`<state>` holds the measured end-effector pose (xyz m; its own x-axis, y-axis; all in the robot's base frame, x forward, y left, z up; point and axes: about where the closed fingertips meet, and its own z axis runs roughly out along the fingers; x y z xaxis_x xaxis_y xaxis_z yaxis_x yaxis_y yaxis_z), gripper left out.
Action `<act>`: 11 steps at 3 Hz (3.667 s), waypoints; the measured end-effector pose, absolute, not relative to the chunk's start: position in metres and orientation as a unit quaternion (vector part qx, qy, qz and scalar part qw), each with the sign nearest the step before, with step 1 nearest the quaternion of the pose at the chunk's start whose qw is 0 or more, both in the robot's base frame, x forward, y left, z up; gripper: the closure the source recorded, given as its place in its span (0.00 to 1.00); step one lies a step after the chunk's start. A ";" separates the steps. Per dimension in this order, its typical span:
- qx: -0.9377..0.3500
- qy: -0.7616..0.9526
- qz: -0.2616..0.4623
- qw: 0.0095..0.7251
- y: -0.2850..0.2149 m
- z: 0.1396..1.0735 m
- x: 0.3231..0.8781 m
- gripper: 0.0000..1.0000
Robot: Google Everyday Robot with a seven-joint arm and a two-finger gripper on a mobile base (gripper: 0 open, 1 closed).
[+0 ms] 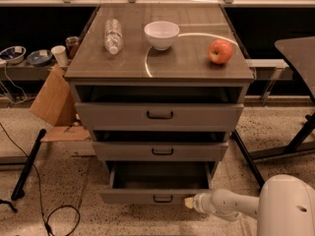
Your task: Close bottom drawer
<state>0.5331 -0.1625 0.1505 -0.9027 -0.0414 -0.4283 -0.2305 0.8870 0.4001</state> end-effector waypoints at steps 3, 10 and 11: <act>-0.101 0.912 0.265 0.295 -0.159 0.156 0.574 1.00; -0.122 0.886 0.278 0.350 -0.105 0.188 0.639 1.00; -0.125 0.887 0.271 0.352 -0.100 0.191 0.646 1.00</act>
Offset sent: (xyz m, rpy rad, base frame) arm 0.0481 -0.0075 0.0143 0.0627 -0.2174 0.0298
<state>0.6457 -0.0998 0.1909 -0.7208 -0.0314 -0.6924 -0.4124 0.8223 0.3920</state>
